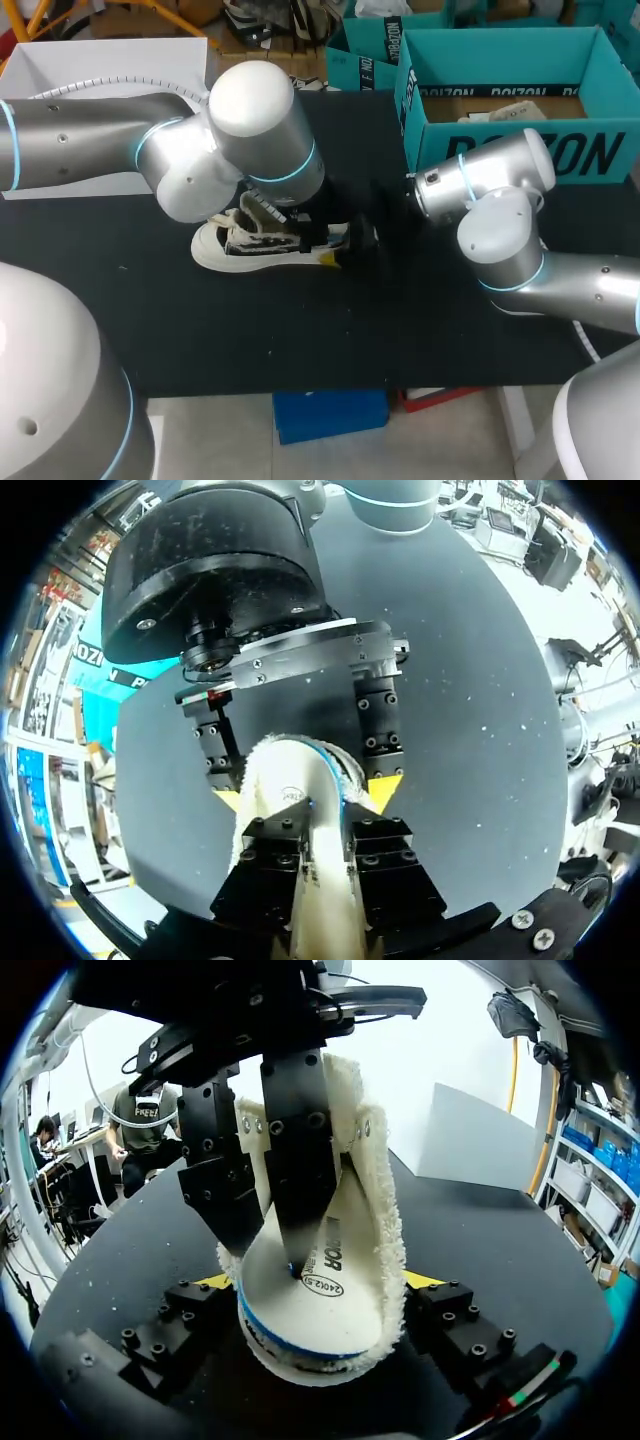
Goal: Take the shoe out of the shoebox, open the shoe tongue, remove and reinsert the insole, then place the shoe into the shoebox
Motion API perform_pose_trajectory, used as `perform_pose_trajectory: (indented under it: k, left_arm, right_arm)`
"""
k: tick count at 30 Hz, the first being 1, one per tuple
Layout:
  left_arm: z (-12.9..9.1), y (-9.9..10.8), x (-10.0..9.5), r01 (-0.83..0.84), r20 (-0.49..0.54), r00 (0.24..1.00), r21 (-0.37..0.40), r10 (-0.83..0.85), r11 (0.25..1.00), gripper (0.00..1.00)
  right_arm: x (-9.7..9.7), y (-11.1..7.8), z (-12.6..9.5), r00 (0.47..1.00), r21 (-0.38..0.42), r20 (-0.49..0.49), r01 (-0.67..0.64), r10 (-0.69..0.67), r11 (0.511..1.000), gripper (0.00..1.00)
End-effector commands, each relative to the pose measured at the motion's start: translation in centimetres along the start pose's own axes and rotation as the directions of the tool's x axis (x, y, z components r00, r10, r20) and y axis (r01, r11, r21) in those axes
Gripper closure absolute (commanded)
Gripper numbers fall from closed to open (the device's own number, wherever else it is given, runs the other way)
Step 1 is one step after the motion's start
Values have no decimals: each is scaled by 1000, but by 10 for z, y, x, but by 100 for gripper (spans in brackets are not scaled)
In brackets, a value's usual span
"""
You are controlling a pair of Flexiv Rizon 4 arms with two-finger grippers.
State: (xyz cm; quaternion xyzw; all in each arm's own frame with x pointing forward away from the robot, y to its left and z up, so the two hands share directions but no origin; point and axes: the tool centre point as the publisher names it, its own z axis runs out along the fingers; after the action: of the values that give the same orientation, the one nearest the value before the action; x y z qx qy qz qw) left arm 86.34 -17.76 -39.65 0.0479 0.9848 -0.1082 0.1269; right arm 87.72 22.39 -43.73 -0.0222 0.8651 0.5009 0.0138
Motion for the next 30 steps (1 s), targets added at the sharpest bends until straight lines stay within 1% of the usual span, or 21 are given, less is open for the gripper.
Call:
perform_pose_trajectory:
  k: [1, 6, 12, 16, 18, 22, 24, 25, 28, 30]
  left_arm:
    - [1, 2, -4, 3, -2, 1000, 6, -3, 1000, 100]
    - [-8, 2, 0, 1, -24, 1000, 30, 0, 1000, 100]
    - [-29, 3, 9, 4, -75, 997, 103, 4, 995, 100]
    - [-46, 4, 12, 4, -146, 989, 201, 26, 980, 100]
    - [-55, 5, 12, 11, -195, 980, 268, 43, 963, 100]
    - [-76, 3, 8, 4, -261, 959, 398, 109, 917, 100]
    - [-87, 1, 6, -2, -273, 952, 456, 142, 890, 100]
    - [-96, 0, 4, -1, -279, 947, 496, 161, 868, 100]
    - [-120, -7, 4, 0, -281, 939, 578, 199, 816, 100]
    - [-132, -11, 3, 6, -277, 938, 611, 207, 792, 100]
  right_arm:
    - [0, 0, 1, 1000, 1, -2, 0, 0, 1000, 100]
    - [0, 0, 1, 1000, 1, -2, 0, 0, 1000, 100]
    - [0, 0, 1, 1000, 1, -2, 0, 0, 1000, 100]
    - [0, 0, 1, 1000, 1, -2, 0, 0, 1000, 100]
    - [0, 0, 1, 1000, 1, -2, 0, 0, 1000, 100]
    - [0, 0, 1, 1000, 1, -2, 0, 0, 1000, 100]
    - [0, 0, 1, 1000, 1, -2, 0, 0, 1000, 100]
    - [0, 0, 1, 1000, 1, -2, 0, 0, 1000, 100]
    - [0, 0, 1, 1000, 1, -2, 0, 0, 1000, 100]
    - [0, 0, 1, 1000, 1, -2, 0, 0, 1000, 100]
